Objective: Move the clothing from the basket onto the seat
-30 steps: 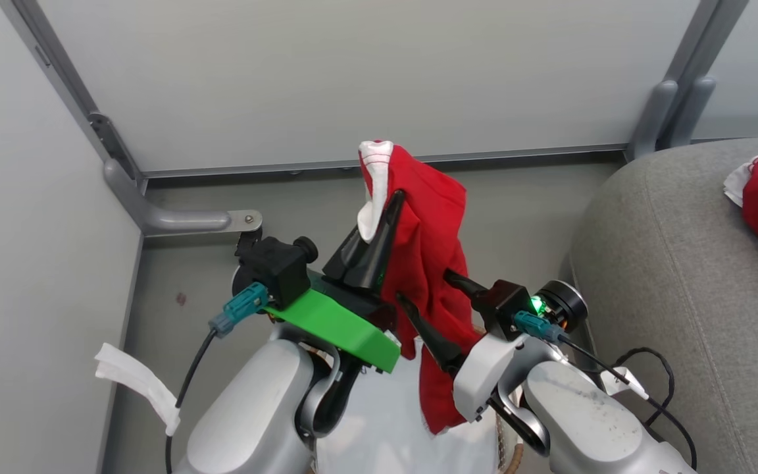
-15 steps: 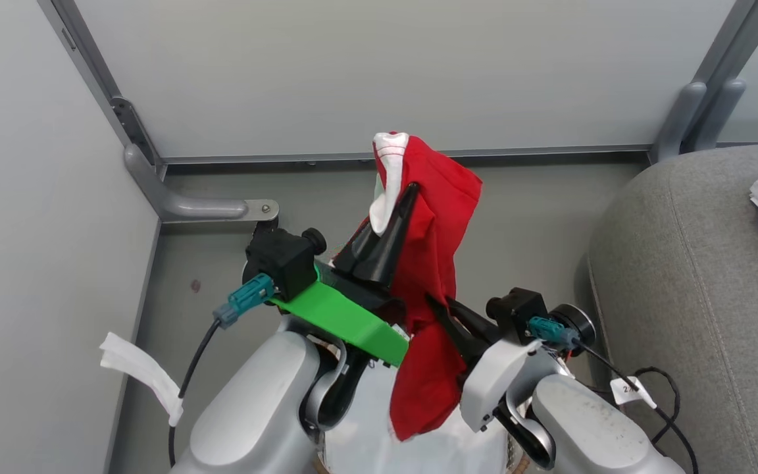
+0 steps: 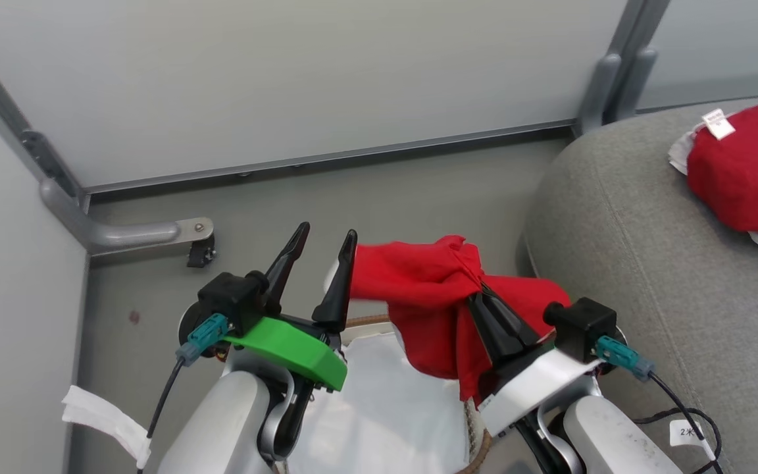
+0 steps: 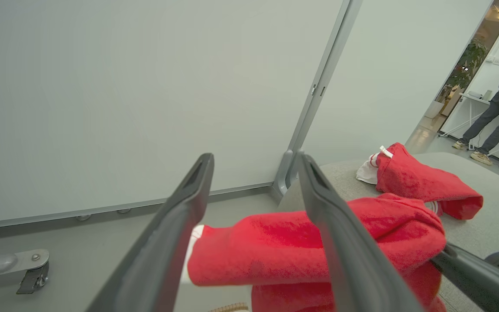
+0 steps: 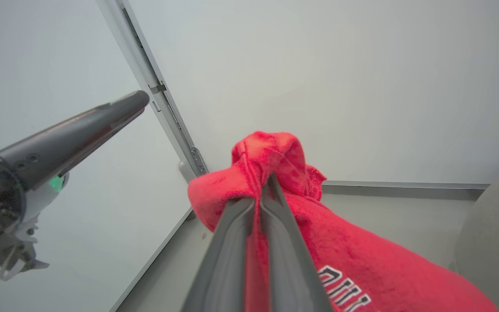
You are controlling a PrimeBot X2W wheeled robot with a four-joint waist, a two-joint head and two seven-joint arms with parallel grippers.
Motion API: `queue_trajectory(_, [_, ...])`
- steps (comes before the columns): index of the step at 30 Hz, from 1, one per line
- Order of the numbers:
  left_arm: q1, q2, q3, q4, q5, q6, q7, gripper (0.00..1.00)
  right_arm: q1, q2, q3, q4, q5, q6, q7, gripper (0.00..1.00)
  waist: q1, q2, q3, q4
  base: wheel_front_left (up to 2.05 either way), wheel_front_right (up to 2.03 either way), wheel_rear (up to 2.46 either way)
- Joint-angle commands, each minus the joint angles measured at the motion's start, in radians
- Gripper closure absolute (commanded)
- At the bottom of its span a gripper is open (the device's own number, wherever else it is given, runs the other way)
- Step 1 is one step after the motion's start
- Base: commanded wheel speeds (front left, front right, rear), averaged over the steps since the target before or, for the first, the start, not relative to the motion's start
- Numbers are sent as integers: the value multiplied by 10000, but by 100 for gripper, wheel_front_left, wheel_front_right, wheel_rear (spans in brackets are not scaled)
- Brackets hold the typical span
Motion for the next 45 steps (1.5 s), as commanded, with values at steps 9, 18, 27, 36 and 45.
queue_trajectory(9, [644, 59, 565, -19, 564, -54, -10, 0, 515, -31, -207, -706, -63, -9, -5, 100, 0, 0, 272, -3570, 0, 0, 0])
queue_trajectory(18, [672, 14, 353, -158, 760, -57, -10, 0, 808, -26, -984, -1237, -265, -9, -7, 100, 0, 0, 507, -5260, 0, 0, 0])
queue_trajectory(27, [-197, 55, -708, -186, 741, -50, -10, 0, -25, -670, -2385, -1906, -603, -9, -7, 100, 0, 0, 1352, -5427, 0, 0, 0])
queue_trajectory(36, [-913, 674, -1442, -246, 734, -51, -10, 0, -3525, -2983, -3206, -1001, -721, -12, -10, 100, 0, 0, 2857, -5062, 0, 0, 0])
queue_trajectory(45, [-2082, 1184, -2255, -379, 531, -51, -10, 0, -7141, -4674, -3785, 1918, -575, -12, 162, 100, 0, 0, 4566, -3970, 0, 0, 0])
